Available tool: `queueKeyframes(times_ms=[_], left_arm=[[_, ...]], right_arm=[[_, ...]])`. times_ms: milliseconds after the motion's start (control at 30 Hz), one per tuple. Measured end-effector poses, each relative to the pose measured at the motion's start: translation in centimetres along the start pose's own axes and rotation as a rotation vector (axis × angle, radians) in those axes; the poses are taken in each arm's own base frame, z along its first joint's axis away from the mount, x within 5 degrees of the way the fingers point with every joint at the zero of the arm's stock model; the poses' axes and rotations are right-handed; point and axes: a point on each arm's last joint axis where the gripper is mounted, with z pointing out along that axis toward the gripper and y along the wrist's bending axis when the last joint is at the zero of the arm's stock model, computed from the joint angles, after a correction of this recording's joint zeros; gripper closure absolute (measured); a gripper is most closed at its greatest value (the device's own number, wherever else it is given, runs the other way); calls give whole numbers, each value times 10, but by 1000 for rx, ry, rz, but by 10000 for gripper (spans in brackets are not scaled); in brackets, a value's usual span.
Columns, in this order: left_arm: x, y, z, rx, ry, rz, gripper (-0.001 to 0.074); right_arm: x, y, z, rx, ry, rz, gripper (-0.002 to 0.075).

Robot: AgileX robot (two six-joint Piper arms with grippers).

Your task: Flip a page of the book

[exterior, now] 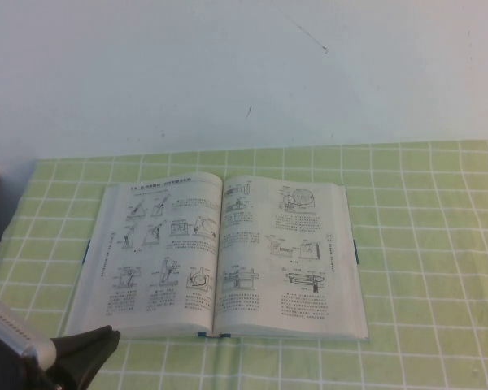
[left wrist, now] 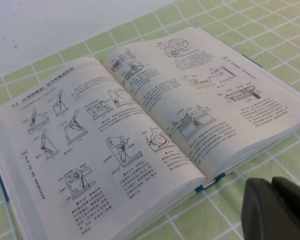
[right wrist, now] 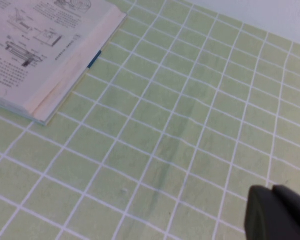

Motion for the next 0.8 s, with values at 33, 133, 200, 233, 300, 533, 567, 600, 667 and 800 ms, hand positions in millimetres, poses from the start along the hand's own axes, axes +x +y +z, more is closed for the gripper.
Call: queueKeyframes(times_ms=[33, 133, 200, 233, 300, 533, 567, 600, 667, 800], left_arm=[[0, 0, 0, 0, 0, 0, 738], [1, -1, 0, 6, -5, -5, 738], [2, -1, -2, 16, -12, -98, 738], [2, -1, -3, 22, -18, -157, 738], [1, -1, -10, 34, -44, -263, 738], [-1, 6, -39, -4, -168, -174, 738], [-1, 8, -43, -28, -182, -172, 738], [0, 11, -46, -55, -198, -166, 738], [0, 15, -53, -103, -229, -159, 738], [8, 20, -60, -192, -296, -196, 738]], right_arm=[[0, 0, 0, 0, 0, 0, 728], [0, 0, 0, 0, 0, 0, 728], [0, 0, 0, 0, 0, 0, 728], [0, 0, 0, 0, 0, 0, 728], [0, 0, 0, 0, 0, 0, 728], [0, 0, 0, -1, 1, 1, 728], [0, 0, 0, -1, 1, 1, 728], [0, 0, 0, -1, 1, 1, 728], [0, 0, 0, -1, 1, 1, 728], [0, 0, 0, -1, 1, 1, 728]])
